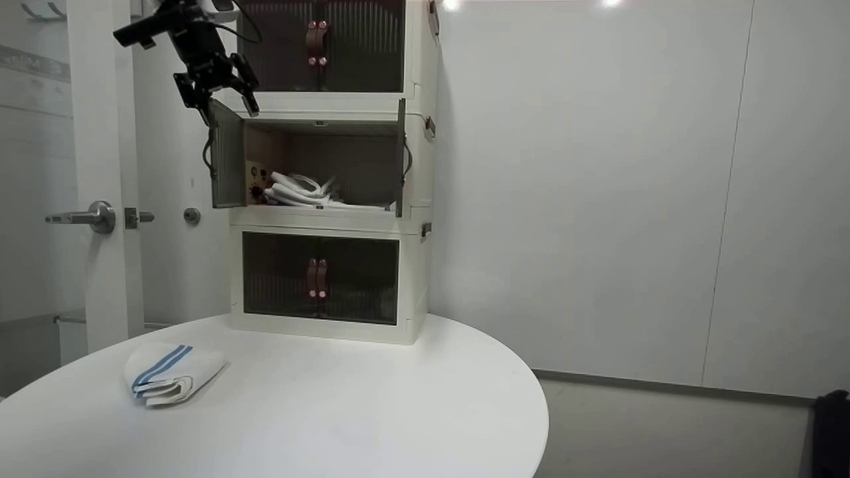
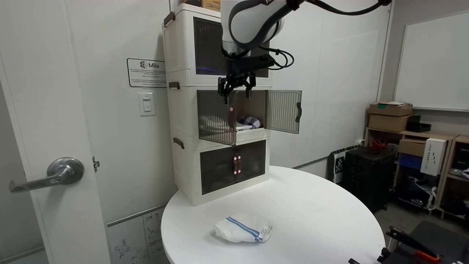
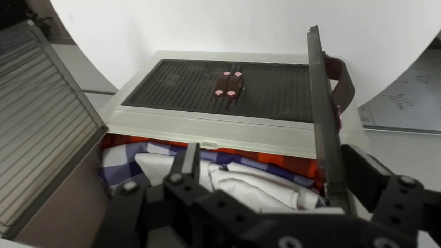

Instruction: Close the left door of the middle shelf

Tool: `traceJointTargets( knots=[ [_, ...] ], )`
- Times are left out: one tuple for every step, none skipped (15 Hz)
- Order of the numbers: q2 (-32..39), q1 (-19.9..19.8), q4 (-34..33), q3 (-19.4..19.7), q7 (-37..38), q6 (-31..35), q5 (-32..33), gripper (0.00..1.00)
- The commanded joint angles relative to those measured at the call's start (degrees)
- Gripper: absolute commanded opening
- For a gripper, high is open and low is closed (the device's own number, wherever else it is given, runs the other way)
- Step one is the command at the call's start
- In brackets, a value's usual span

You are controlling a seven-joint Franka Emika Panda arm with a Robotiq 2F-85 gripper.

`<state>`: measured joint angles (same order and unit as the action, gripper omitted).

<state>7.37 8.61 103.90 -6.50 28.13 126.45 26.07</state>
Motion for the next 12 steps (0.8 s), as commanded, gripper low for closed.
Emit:
traceJointTargets(
  knots=[
    [0.7, 1.5, -1.6, 1.7, 7.3, -3.2, 7.2, 1.00],
    [0.4, 1.5, -1.3, 1.9, 9.2, -3.3, 9.1, 1.00],
    [0.0, 1.5, -1.0, 2.0, 11.1, -3.2, 11.1, 1.00],
    [-0.5, 1.3, -0.4, 2.1, 13.1, -2.2, 12.9, 1.00],
    [-0.8, 1.1, -0.1, 2.2, 14.8, -1.5, 14.2, 1.00],
    [-1.2, 0.8, 0.2, 2.3, 17.0, -0.2, 15.5, 1.00],
    [-1.4, 0.7, 0.2, 2.4, 19.1, 0.4, 16.7, 1.00],
    [-1.6, 0.4, 0.1, 2.5, 21.2, 1.2, 17.7, 1.00],
    [-1.6, 0.2, -0.1, 2.7, 23.0, 1.9, 18.4, 1.00],
    [-1.7, -0.2, -0.2, 2.7, 24.3, 2.6, 18.6, 1.00],
    [-1.6, -0.6, -0.4, 2.7, 23.8, 3.0, 17.3, 1.00],
    [-1.5, -1.2, -0.6, 2.5, 21.4, 3.9, 13.9, 1.00]
  ],
)
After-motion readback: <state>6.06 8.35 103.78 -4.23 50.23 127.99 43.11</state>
